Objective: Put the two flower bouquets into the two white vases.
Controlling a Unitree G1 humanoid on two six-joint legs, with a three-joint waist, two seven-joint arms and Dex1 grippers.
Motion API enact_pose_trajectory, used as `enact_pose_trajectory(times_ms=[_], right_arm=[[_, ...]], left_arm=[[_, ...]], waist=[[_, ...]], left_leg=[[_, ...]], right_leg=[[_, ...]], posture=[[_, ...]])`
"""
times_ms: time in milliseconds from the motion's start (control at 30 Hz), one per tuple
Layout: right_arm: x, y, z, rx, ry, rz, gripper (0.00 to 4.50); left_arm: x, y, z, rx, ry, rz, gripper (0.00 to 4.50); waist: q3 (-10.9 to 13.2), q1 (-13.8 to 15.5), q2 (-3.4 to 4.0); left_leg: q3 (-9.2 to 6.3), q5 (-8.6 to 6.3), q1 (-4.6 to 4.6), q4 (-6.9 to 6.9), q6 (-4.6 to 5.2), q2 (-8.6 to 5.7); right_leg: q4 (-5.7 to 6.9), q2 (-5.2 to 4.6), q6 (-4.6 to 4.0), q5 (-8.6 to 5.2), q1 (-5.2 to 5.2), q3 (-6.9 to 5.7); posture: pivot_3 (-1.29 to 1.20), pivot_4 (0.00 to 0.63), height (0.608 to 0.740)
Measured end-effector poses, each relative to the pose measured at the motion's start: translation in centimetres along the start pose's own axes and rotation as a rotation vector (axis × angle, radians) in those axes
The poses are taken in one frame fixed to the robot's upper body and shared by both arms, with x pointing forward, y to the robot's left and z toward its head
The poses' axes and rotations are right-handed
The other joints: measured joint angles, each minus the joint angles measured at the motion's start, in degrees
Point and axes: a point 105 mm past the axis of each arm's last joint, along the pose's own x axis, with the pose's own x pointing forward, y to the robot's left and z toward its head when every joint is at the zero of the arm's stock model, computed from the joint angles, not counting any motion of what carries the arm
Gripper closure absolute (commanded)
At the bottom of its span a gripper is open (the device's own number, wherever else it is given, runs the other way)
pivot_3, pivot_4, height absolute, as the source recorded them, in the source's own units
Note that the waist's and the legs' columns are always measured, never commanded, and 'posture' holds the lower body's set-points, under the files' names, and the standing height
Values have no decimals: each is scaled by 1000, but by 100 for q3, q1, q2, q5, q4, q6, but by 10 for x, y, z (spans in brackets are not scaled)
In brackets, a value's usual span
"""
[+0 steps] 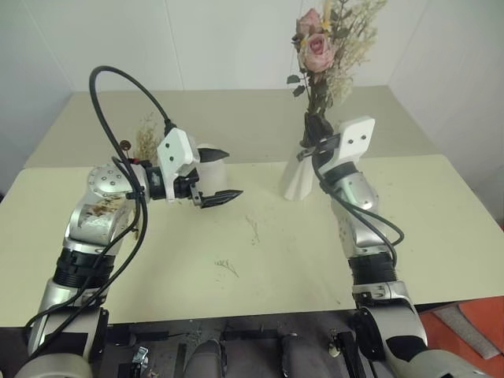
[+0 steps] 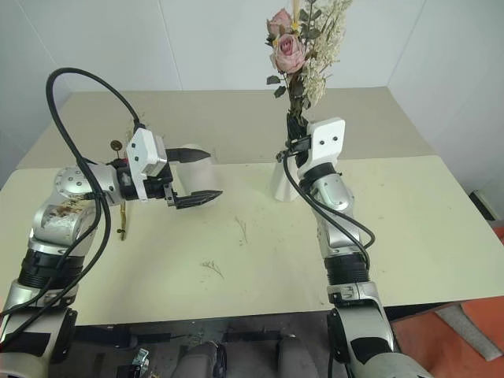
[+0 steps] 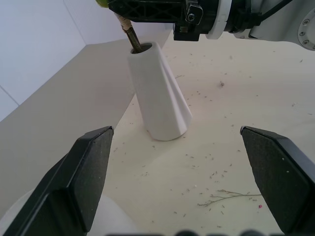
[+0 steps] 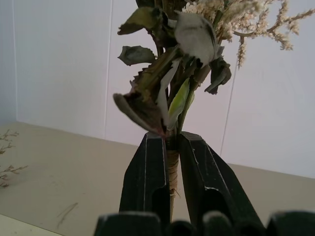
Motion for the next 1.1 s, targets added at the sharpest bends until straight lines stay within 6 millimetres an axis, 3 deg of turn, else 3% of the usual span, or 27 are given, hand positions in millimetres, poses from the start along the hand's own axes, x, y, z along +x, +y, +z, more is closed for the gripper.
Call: enact_pose_trajectory(times_ms=[300,567,733,800,867,967,1033,1100], right_arm=[[-11,2,2,4,-14,6,15],[-52,-5,-9,-55,72,-17,15],[-77,-14,13,-98,177,160,15],[-91,-17,23,-166,244,285,15],[-106,-14,26,-196,321,414,15],[-126,-1,29,-228,411,642,15],[-133,9,30,-246,439,757,15],[-134,15,30,-240,446,809,15]], left_arm=[[2,-1,0,-3,-8,-1,0],[-3,8,1,-3,-16,79,0],[-33,46,12,-116,18,482,0],[-50,49,14,-179,41,597,0],[-63,48,8,-271,86,704,0],[-75,46,-17,-380,250,877,0],[-88,50,-35,-407,414,1030,0],[-98,55,-40,-411,506,1140,0]], waist=[[0,4,0],[0,25,0],[0,33,-1],[0,32,-1],[-1,32,-4],[1,55,-8],[3,54,-22],[4,47,-33]], left_leg=[[-1,0,0,0,0,1],[-3,0,-4,1,0,-1],[-15,-2,-5,4,2,0],[-18,-4,-1,1,6,1],[-20,-4,5,2,6,1],[-16,-4,24,7,6,-5],[-20,0,35,10,0,-5],[-22,5,39,9,-7,-5]], right_leg=[[1,0,0,0,0,-1],[-1,-2,0,0,0,-1],[-3,0,1,0,3,-4],[-8,0,2,-1,8,-4],[-15,1,2,-2,19,-10],[-25,0,4,-3,32,-6],[-15,4,3,-2,37,-5],[-12,7,-3,2,37,-5]], posture=[[0,150,740],[0,150,740],[0,150,740],[0,150,740],[0,150,740],[0,150,740],[0,150,740],[0,150,740]])
